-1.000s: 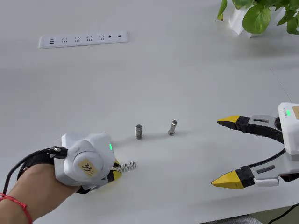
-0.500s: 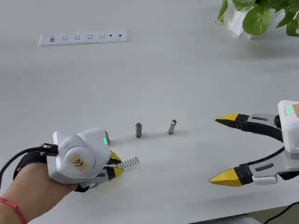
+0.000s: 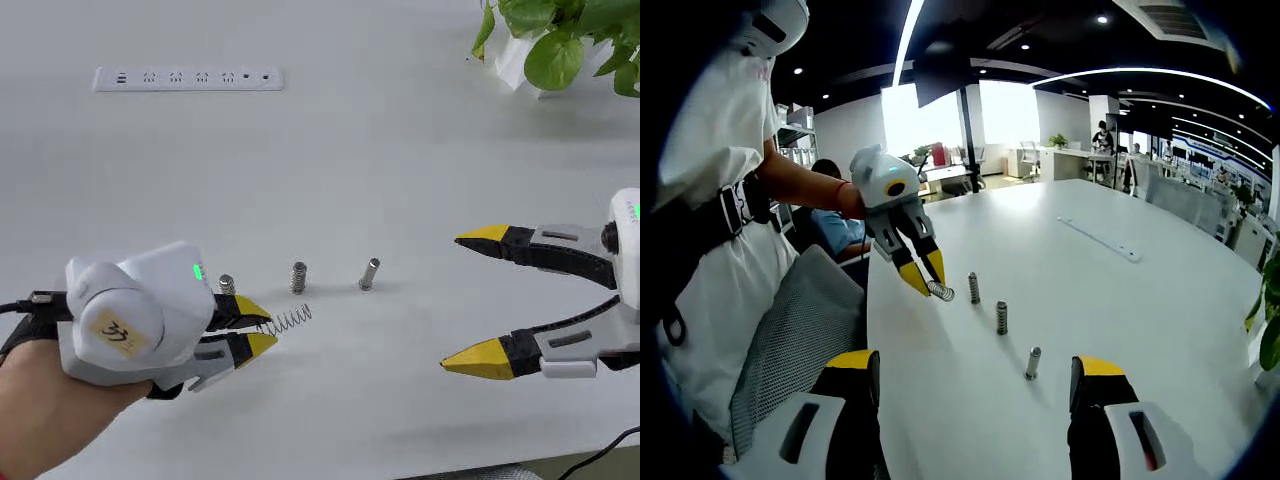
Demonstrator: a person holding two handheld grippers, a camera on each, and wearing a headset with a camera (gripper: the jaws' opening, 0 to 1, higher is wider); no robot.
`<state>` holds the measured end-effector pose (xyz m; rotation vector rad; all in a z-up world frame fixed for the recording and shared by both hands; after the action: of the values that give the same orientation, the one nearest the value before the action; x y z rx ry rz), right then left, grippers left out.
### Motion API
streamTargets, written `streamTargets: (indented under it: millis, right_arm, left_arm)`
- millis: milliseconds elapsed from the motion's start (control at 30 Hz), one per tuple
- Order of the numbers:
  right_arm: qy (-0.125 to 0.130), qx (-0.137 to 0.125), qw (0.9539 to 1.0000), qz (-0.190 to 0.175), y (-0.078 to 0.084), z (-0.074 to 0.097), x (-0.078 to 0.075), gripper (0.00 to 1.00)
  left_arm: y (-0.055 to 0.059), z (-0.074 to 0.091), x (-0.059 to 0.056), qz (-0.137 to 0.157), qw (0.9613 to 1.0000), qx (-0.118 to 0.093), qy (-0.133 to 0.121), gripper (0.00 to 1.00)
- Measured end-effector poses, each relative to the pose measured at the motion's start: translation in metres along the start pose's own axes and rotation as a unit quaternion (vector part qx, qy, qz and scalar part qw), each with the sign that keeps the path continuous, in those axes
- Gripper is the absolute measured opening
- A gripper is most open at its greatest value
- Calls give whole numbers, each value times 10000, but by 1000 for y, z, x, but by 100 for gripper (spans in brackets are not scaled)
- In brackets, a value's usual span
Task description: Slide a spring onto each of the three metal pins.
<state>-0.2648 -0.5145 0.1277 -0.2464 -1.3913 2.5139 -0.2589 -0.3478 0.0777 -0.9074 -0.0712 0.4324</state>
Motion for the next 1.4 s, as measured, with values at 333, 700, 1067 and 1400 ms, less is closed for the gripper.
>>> streamTargets:
  millis: [333,700,1067,1400]
  right_arm:
    - [-254,-326,9989,227,-55,-7,3,56]
    - [-596,-535,9967,88,-83,-21,10,39]
    - [-825,-680,9941,-195,-95,-22,13,21]
    - [-969,-693,9925,-262,-97,-22,18,13]
  left_arm:
    - [-40,18,-11,115,9964,-833,57,7]
    - [-71,30,-22,236,9883,-1494,187,7]
    - [-84,36,-27,229,9820,-1839,354,7]
    - [-87,36,-30,193,9804,-1905,455,7]
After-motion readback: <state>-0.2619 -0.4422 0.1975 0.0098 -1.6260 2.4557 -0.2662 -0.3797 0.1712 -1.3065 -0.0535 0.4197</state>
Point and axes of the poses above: the centre of the closed fingertips' face, and the gripper's own axes: z roughly backward along the fingers, x roughly to its left, y roughly out of its underside, the point moved 3 cm from there along z, roughly backward along the fingers, and after that the axes turned 9 degrees about z, right-handed, at the moved point
